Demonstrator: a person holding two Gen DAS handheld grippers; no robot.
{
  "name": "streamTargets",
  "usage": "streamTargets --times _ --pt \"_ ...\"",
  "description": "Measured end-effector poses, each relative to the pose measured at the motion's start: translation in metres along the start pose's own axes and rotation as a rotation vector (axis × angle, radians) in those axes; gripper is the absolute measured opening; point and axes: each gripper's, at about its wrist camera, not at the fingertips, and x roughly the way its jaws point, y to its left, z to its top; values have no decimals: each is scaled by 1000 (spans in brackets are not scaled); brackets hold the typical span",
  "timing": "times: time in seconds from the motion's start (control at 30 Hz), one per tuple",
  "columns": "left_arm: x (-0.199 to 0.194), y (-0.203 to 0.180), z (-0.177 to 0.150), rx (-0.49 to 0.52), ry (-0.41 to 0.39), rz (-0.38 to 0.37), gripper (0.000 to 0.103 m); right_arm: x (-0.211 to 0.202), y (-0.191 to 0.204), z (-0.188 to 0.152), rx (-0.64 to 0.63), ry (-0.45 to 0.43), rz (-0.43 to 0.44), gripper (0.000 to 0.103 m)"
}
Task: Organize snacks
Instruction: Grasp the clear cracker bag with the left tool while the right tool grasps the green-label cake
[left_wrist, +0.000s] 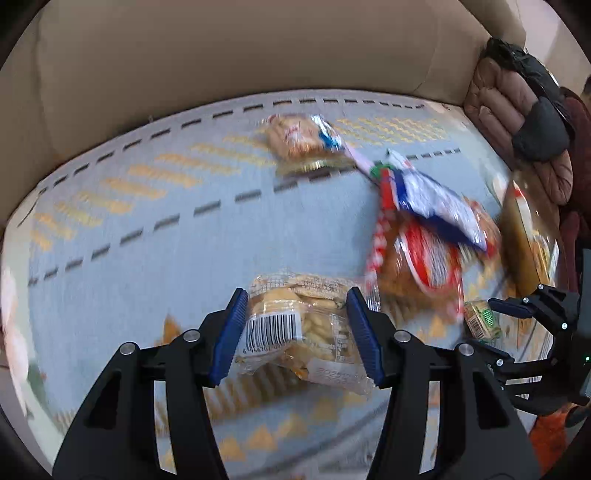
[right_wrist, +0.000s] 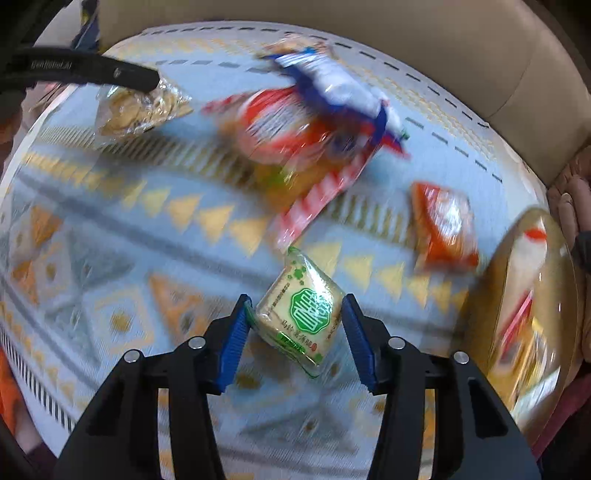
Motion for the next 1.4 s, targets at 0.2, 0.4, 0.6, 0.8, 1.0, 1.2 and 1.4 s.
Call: streamTargets --times 0.2,0.4,0.6,0.8,1.0,1.2,1.4 --pt "-32 -25 -58 -25 50 -30 55 -30 29 -59 -7 -22 20 44" --pt "-46 -52 -101 -50 35 -38 55 -61 12 -90 271 -97 60 50" --pt "-32 -64 -121 15 25 -30 56 -39 7 -85 437 -68 112 50" --pt "-20 -90 -129 253 52 17 69 -21 10 -80 496 -107 142 50" --pt "-17 -106 -138 367 85 5 91 -13 8 -65 506 -135 118 62" --pt "-1 -105 -140 377 117 63 87 -1 9 -56 521 -112 113 65" --pt "11 -93 -137 305 169 8 82 0 15 -54 507 -111 89 68"
